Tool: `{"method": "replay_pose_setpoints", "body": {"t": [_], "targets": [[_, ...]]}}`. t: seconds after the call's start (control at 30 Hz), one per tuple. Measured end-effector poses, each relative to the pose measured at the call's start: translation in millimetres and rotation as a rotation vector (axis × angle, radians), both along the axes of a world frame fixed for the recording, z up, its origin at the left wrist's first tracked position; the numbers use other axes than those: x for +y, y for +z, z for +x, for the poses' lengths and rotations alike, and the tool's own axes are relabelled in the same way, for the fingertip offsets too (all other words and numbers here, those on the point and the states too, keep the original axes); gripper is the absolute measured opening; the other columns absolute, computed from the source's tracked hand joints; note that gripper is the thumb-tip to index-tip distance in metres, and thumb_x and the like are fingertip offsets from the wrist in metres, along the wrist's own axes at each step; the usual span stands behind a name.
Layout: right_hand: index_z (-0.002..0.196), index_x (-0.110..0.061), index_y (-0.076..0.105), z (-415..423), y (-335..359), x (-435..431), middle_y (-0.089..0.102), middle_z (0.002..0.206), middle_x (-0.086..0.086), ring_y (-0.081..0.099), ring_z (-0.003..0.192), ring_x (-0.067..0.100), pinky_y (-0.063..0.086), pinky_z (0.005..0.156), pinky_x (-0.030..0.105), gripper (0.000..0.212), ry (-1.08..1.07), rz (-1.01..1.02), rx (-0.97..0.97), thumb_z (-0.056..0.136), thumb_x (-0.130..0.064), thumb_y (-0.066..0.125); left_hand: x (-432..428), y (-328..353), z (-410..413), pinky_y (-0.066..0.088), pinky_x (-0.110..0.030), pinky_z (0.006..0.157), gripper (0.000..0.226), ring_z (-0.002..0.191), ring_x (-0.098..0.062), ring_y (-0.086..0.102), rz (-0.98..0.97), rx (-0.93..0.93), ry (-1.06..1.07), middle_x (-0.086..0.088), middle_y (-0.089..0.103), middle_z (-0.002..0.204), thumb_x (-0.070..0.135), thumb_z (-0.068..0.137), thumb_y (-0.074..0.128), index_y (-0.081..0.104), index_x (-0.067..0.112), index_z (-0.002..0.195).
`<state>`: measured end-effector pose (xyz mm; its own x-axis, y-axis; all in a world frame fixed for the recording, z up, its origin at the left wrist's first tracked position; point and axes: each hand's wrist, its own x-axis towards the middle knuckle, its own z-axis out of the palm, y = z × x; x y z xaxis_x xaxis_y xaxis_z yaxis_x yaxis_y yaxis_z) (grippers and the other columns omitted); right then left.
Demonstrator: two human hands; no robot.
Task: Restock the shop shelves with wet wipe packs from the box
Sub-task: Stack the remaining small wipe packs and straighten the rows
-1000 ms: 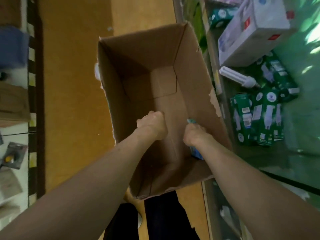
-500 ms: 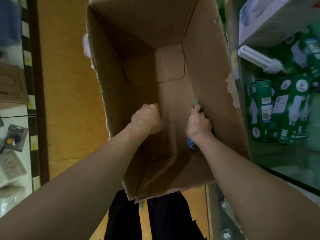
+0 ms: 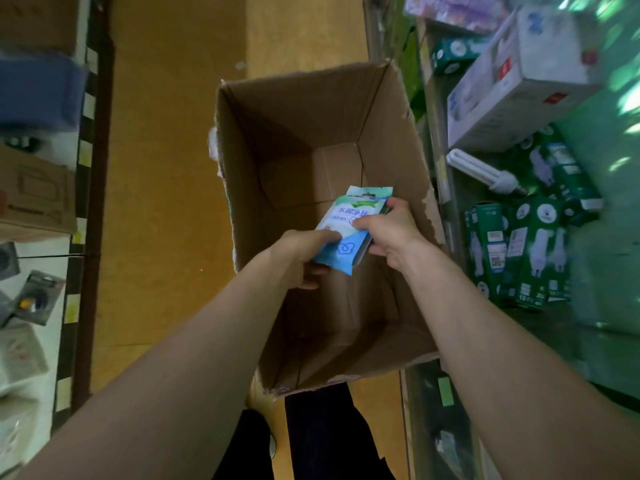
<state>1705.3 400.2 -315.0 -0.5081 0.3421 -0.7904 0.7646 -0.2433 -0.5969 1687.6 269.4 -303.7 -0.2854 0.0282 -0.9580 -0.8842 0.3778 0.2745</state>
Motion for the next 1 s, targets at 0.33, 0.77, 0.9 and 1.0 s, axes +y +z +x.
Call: {"method": "replay_pose_setpoints", "body": {"t": [0.33, 0.77, 0.9, 1.0], "targets": [[0.117, -0.008, 0.057, 0.3, 50.2, -8.2, 0.07, 0.101, 0.007, 0.068, 0.079, 0.014, 0.051, 0.046, 0.021, 0.031, -0.19, -0.059, 0.078, 0.089, -0.018, 0.065, -24.0, 69.1, -9.0, 0.054, -0.044, 0.083, 0.025, 0.077, -0.021, 0.066, 0.193, 0.066, 0.232, -0.01, 0.066, 0.087, 0.008, 0.093, 0.058, 0.045, 0.007, 0.114], [0.108, -0.011, 0.057, -13.1, 170.4, -157.1, 0.07, 0.096, 0.006, 0.068, 0.075, 0.016, 0.052, 0.054, 0.025, 0.024, 0.047, -0.055, 0.271, 0.088, -0.02, 0.066, -179.2, 180.7, 4.4, 0.056, -0.043, 0.084, 0.009, 0.091, -0.022, 0.07, 0.168, 0.426, 0.688, -0.012, 0.069, 0.098, 0.005, 0.091, 0.059, 0.053, 0.008, 0.096], [0.11, -0.013, 0.058, -9.4, 202.1, -234.8, 0.07, 0.096, 0.005, 0.067, 0.073, 0.016, 0.05, 0.049, 0.022, 0.025, 0.176, -0.058, 0.354, 0.088, -0.021, 0.066, -256.6, 211.7, 29.5, 0.059, -0.04, 0.079, 0.014, 0.087, -0.021, 0.07, 0.159, 0.464, 0.832, -0.011, 0.069, 0.096, 0.008, 0.091, 0.062, 0.053, 0.009, 0.101], [0.111, -0.015, 0.055, -1.2, 226.6, -298.0, 0.07, 0.097, 0.005, 0.068, 0.074, 0.014, 0.052, 0.05, 0.023, 0.028, 0.296, -0.07, 0.396, 0.088, -0.025, 0.068, -319.1, 235.6, 50.6, 0.06, -0.037, 0.072, 0.019, 0.086, -0.02, 0.07, 0.165, 0.518, 0.921, -0.01, 0.069, 0.098, 0.011, 0.09, 0.064, 0.054, 0.011, 0.107]]}}
